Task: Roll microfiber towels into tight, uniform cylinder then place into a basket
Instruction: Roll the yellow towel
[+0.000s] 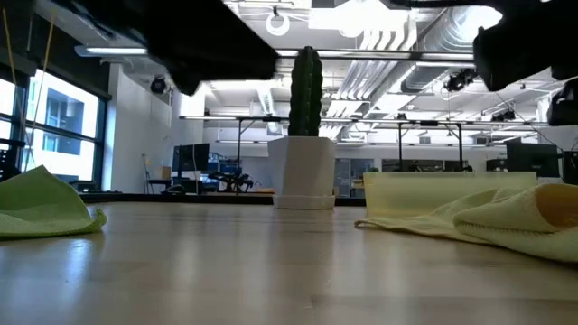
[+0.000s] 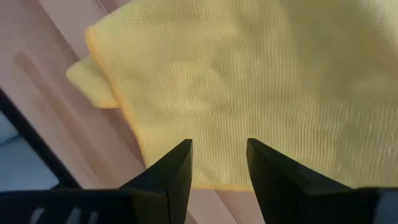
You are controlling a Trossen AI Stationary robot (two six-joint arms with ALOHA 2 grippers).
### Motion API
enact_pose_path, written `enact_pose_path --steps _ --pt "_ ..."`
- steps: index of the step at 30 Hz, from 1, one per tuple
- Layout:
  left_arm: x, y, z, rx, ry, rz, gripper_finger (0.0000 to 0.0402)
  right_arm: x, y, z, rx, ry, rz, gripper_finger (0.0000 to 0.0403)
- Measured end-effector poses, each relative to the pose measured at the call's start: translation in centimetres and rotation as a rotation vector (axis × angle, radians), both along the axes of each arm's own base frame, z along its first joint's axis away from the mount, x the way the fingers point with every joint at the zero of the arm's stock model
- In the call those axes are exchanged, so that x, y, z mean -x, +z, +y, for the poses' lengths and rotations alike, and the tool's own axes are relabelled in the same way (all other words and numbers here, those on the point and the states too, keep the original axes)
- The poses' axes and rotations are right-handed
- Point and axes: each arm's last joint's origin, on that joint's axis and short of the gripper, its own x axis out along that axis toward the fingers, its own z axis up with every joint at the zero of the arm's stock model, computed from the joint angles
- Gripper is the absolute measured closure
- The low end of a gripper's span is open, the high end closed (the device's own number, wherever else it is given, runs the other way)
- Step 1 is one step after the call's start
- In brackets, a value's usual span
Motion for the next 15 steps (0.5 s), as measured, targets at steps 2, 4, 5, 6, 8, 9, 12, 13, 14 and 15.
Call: enact_pose_path --steps 2,4,5,6,8,9,12,13,14,15 --pt "-1.7 -1.1 0.3 -0.032 -0.026 -0.022 0.0300 0.4 0.0 0.6 0.040 -0.022 -0.024 0.0258" --pt "-3.1 -2.2 0.9 -0.024 -0.038 -0.025 0.0300 0.7 0.0 0.9 0.072 -0.039 -0.046 0.0258" --pt "-4.0 -2.8 1.2 -0.007 -0.039 -0.027 0.0300 0.8 0.0 1.1 0.080 -0.042 -0.052 0.0258" --pt "-4.8 -3.3 1.5 0.008 -0.040 -0.024 0.0300 0.8 -0.1 1.2 0.081 -0.041 -0.052 0.0258" --pt "-6.1 -4.3 2.1 0.016 -0.017 -0.006 0.0300 0.9 -0.1 1.3 0.079 -0.038 -0.056 0.0258" --pt "-6.9 -4.7 2.4 0.014 -0.006 -0.004 0.0300 0.8 -0.1 1.4 0.079 -0.037 -0.056 0.0258" --pt "-8.7 -5.7 3.3 -0.001 0.008 0.011 0.0300 0.8 -0.2 1.4 0.082 -0.038 -0.056 0.0258" --pt "-9.3 -6.1 3.5 0.010 -0.006 0.012 0.0300 0.8 -0.3 1.4 0.086 -0.036 -0.052 0.0258" --pt "-9.7 -6.5 3.8 0.018 -0.018 0.022 0.0300 0.8 -0.3 1.3 0.089 -0.032 -0.050 0.0258" --pt "-10.2 -6.8 4.0 0.027 -0.032 0.028 0.0300 0.8 -0.4 1.4 0.089 -0.032 -0.050 0.0258"
